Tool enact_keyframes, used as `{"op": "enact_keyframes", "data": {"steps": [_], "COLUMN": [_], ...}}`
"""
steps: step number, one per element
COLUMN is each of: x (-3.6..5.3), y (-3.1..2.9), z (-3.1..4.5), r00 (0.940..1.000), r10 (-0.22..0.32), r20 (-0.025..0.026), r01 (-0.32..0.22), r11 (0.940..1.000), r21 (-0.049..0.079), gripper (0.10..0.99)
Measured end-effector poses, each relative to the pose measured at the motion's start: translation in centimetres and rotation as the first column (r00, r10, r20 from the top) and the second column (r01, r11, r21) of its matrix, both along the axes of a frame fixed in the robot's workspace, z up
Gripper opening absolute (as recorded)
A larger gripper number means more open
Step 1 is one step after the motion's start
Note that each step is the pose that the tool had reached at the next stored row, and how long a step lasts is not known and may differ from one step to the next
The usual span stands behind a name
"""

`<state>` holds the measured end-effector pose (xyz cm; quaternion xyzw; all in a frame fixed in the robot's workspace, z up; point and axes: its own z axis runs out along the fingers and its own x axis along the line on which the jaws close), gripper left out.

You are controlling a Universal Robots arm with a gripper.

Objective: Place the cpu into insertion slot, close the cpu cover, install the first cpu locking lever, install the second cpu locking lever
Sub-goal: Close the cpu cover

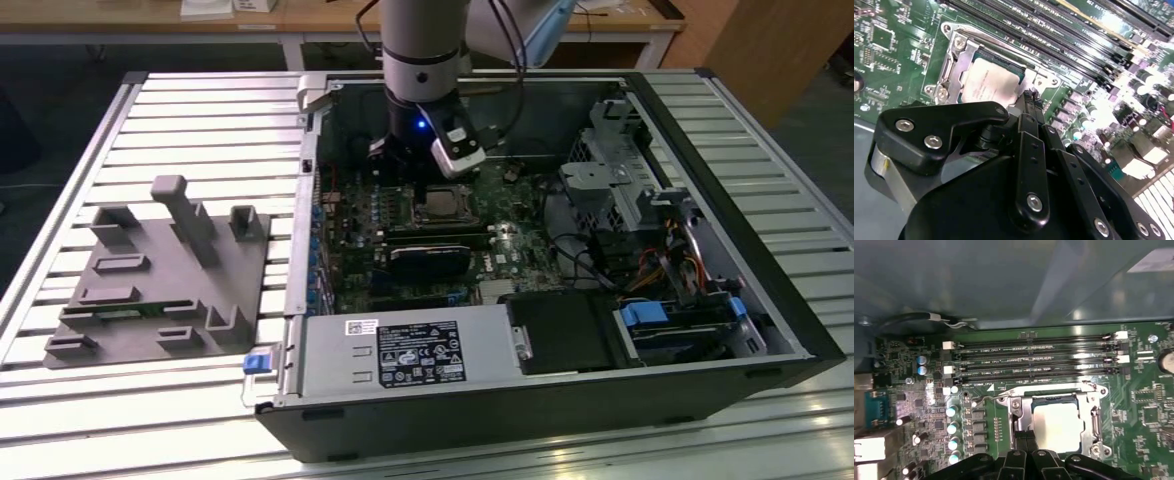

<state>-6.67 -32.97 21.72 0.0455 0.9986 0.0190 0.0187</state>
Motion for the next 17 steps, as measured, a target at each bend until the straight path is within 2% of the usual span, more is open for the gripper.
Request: {"op": "enact_keyframes", "data": {"steps": [3,9,17], "x": [0.0,0.12,1.98], "y": [0.0,0.0,0.0], "z": [0.52,0.54,0.53], "r00": [1.0,1.0,1.0], "r10": [0.0,0.0,0.0], "r20": [0.0001,-0.0001,-0.0002], "r01": [0.0,0.0,0.0], "r11": [1.0,1.0,1.0], "r21": [0.0,0.0,0.0], "gripper": [0.106,0.106,0.106]}}
